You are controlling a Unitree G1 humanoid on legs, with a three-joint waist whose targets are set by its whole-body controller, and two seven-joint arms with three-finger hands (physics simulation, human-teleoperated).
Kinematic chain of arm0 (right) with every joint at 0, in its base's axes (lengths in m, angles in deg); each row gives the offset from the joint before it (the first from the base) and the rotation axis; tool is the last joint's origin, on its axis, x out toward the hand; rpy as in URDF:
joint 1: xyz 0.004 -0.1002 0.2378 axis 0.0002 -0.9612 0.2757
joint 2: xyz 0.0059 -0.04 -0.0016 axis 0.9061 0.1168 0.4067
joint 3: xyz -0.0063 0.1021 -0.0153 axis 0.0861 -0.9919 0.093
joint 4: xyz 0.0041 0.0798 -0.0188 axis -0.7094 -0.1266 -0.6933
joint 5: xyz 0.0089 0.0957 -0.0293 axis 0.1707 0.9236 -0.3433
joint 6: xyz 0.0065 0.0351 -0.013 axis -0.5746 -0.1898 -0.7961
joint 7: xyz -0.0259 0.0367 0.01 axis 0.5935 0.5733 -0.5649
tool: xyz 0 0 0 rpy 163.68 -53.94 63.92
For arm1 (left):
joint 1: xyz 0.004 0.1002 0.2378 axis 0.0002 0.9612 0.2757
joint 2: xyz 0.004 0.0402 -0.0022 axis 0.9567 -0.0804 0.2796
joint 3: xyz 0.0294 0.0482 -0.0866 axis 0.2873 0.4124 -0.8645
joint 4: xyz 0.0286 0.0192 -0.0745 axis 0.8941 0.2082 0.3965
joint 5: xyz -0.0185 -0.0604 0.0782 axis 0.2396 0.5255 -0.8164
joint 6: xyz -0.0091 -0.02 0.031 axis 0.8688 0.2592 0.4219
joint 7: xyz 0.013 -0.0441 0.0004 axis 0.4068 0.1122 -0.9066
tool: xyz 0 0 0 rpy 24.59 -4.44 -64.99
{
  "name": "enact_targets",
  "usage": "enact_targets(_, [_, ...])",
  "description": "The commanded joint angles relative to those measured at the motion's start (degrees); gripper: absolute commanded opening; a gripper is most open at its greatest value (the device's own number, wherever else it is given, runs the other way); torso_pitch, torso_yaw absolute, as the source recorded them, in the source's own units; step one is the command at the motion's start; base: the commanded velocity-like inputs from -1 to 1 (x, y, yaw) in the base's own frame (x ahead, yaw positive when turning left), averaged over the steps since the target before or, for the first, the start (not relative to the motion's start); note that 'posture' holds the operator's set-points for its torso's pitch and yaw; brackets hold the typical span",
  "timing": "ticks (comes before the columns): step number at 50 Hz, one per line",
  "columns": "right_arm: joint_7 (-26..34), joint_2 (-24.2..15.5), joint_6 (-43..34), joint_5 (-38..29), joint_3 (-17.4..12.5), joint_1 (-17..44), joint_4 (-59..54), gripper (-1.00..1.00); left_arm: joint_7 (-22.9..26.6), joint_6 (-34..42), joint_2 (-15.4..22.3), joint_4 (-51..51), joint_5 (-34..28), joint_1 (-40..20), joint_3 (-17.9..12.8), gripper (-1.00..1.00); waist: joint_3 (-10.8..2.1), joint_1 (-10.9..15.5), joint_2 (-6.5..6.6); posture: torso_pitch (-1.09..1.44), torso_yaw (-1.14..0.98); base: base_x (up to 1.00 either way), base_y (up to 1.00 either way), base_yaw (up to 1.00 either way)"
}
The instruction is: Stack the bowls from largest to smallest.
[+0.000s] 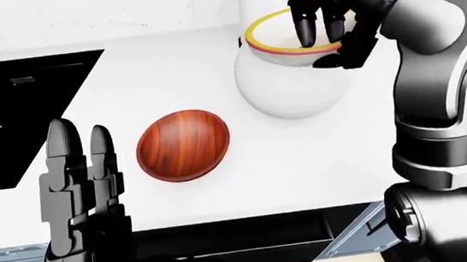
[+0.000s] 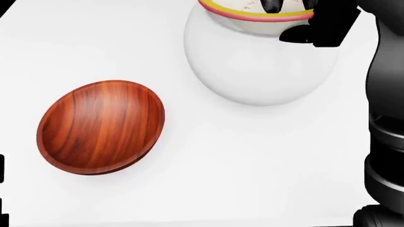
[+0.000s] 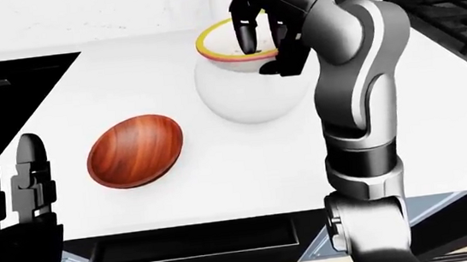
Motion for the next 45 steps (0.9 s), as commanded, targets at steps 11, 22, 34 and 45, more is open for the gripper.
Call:
enact_targets(11, [-3.8, -0.9, 0.8, 0.2, -1.3, 1.7, 0.9, -1.0, 0.0, -1.6, 0.1, -2.1, 0.2, -0.2, 0.0, 1.0, -1.41, 0.1, -0.2, 0.0, 0.0, 0.0, 0.0, 0.0])
enact_targets(22, [-5.8, -0.5, -0.3, 0.6, -1.3, 2.0, -0.2, -1.0, -0.1, -1.4, 0.1, -2.2, 0.2, -0.2, 0.0, 1.0, -1.46, 0.1, -0.2, 0.0, 0.0, 0.0, 0.0, 0.0])
enact_targets(34, [-7.3, 0.0, 0.1, 0.6, -0.9, 0.6, -1.1, -1.0, 0.0, -1.2, 0.1, -2.2, 0.2, -0.4, -0.1, 1.0, -1.5, 0.1, -0.27, 0.0, 0.0, 0.0, 0.0, 0.0])
enact_targets(45, [-7.6, 0.1, 0.0, 1.0, -1.1, 0.1, -1.0, -0.96, -0.1, -1.5, 0.1, -1.9, 0.1, -0.3, 0.2, 1.0, -1.52, 0.1, -0.32, 0.0, 0.0, 0.0, 0.0, 0.0])
